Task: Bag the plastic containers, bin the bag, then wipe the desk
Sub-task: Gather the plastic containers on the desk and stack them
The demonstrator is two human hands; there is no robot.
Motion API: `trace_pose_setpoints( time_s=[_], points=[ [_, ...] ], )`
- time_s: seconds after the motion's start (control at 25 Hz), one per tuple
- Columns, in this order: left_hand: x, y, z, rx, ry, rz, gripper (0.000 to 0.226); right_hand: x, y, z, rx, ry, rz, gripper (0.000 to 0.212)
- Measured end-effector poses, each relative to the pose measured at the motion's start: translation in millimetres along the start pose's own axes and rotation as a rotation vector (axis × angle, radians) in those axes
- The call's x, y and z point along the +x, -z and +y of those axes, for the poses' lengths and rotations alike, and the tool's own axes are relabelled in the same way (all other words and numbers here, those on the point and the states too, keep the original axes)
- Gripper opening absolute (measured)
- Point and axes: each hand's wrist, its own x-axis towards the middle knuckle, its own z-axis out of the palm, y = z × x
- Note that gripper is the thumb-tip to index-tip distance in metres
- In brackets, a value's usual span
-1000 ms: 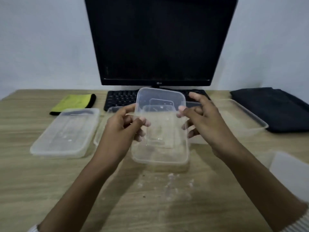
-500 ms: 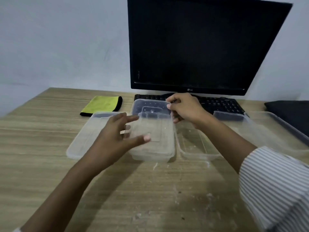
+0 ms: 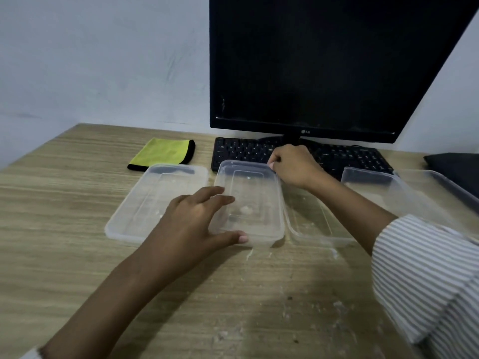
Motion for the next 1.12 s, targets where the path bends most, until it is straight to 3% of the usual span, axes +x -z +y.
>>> trace_pose_setpoints(
  time_s=[0.44, 0.8, 1.12],
  points=[
    [-14.1, 1.7, -5.6, 0.320, -0.103, 0.117, 0.070, -3.9, -5.3, -6.2, 0.118, 0.090, -0.039, 0.017],
    [-23.4, -4.0, -8.0, 0.162, -0.218, 0.174, 0.046, -5.9, -4.4, 1.0, 0.043, 0.107, -0.017, 0.016],
    [-30.6, -19.8, -7.5, 0.297, -0.325, 0.322, 0.042, -12.3, -15.6, -0.7, -0.111, 0.175, 0.089, 0.016]
  ],
)
